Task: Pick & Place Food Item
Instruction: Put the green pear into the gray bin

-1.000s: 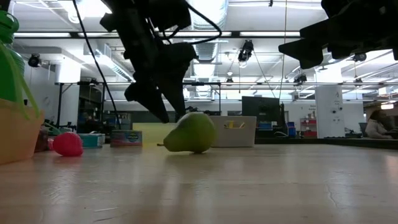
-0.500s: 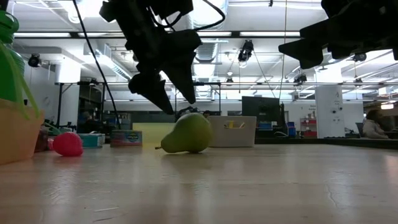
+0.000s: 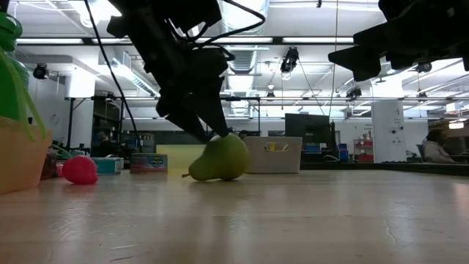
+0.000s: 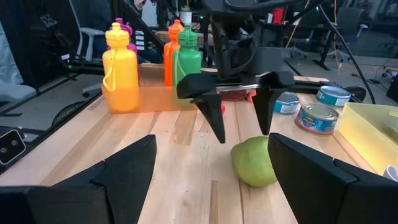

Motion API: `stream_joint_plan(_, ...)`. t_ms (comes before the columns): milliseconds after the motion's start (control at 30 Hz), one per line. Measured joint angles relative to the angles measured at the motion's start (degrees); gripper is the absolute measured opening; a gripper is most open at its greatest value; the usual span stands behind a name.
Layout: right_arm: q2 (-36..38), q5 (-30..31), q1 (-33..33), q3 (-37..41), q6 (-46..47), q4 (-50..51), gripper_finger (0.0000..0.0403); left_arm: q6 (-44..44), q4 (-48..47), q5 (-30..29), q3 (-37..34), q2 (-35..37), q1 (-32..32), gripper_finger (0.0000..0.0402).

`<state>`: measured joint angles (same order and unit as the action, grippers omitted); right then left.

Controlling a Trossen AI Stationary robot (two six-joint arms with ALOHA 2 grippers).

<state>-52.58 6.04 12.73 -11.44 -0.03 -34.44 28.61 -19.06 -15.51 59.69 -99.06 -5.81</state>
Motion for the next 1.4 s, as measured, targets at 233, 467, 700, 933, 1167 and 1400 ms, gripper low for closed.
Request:
stream_joint_plan(233,0.0,0.0,0.0,0.0,0.0,0.0,0.0306,-12.7,1.4,-0.1,0.4,0.0,-0.9,0.0390)
stream_joint_plan(467,0.0,0.0,0.0,0.0,0.0,0.0,0.0306,-29.2,2.7,-0.1,0.0,0.0,-1.1,0.0390)
stream_joint_plan(700,0.0,0.0,0.0,0.0,0.0,0.0,0.0306,-40.0,5.0,0.0,0.0,0.0,-1.0,0.0390)
stream_joint_plan(933,0.0,0.0,0.0,0.0,0.0,0.0,0.0306,-44.2,5.8,0.1,-1.1,0.0,-1.0,0.0390)
stream_joint_plan(1167,0.0,0.0,0.0,0.0,0.0,0.0,0.0306,-46.6,10.9,0.1,-4.1,0.0,-0.3,0.0390)
stream_joint_plan(1400,0.0,0.0,0.0,0.0,0.0,0.0,0.0306,-47.7,13.9,0.1,-5.7,-0.1,1.4,0.0389)
